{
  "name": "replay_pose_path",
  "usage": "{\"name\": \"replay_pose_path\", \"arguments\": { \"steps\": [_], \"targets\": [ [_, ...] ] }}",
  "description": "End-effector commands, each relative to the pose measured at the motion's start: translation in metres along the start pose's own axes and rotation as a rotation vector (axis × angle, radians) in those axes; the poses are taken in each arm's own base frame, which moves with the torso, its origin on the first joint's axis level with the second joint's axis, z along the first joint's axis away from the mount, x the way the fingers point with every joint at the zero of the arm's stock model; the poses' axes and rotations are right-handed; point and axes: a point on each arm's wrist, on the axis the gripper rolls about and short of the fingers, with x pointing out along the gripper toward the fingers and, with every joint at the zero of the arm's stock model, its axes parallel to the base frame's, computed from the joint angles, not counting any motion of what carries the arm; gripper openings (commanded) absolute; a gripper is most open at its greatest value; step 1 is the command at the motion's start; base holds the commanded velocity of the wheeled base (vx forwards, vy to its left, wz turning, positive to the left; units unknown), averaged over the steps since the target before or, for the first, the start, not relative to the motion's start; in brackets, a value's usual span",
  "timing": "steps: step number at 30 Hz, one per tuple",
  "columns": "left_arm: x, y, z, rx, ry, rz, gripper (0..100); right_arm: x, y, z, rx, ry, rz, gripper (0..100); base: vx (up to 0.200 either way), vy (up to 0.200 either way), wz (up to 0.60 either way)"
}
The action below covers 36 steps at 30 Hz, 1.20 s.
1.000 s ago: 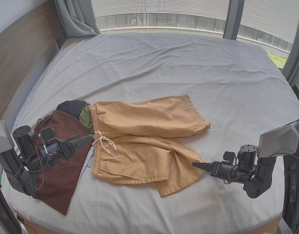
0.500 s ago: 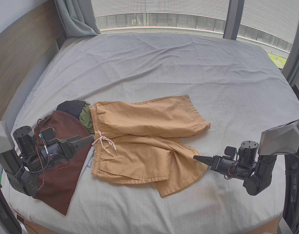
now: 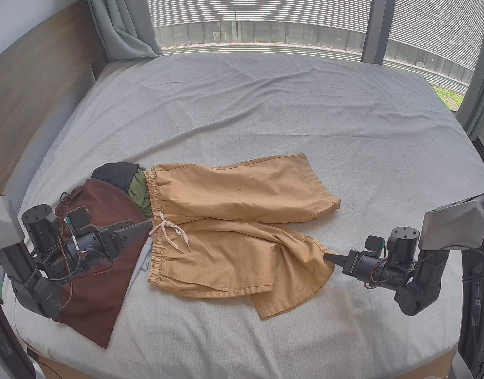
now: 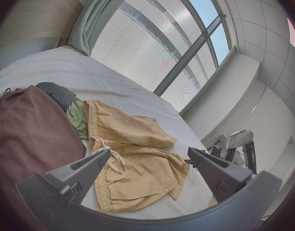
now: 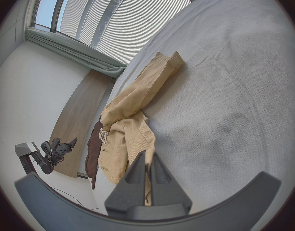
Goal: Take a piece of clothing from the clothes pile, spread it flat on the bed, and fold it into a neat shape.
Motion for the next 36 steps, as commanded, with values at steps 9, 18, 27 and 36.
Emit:
{"name": "replay_pose_path", "arguments": {
  "steps": [9,18,27,36],
  "targets": [
    [0.002,0.000,-0.004,-0.008,0.015,-0.002,100,0.004,-0.012,0.033,-0.037,-0.143,-0.023,0,0.000,0.000,0.00],
    [0.002,0.001,-0.004,-0.009,0.013,-0.001,100,0.011,-0.023,0.056,-0.067,-0.225,-0.015,0,0.000,0.000,0.00],
    [0.002,0.001,-0.004,-0.013,0.015,0.001,100,0.022,-0.029,0.066,-0.089,-0.259,0.001,0,0.000,0.000,0.00],
    [0.002,0.002,-0.005,-0.015,0.016,0.001,100,0.030,-0.034,0.076,-0.110,-0.295,0.016,0,0.000,0.000,0.00]
  ]
}}
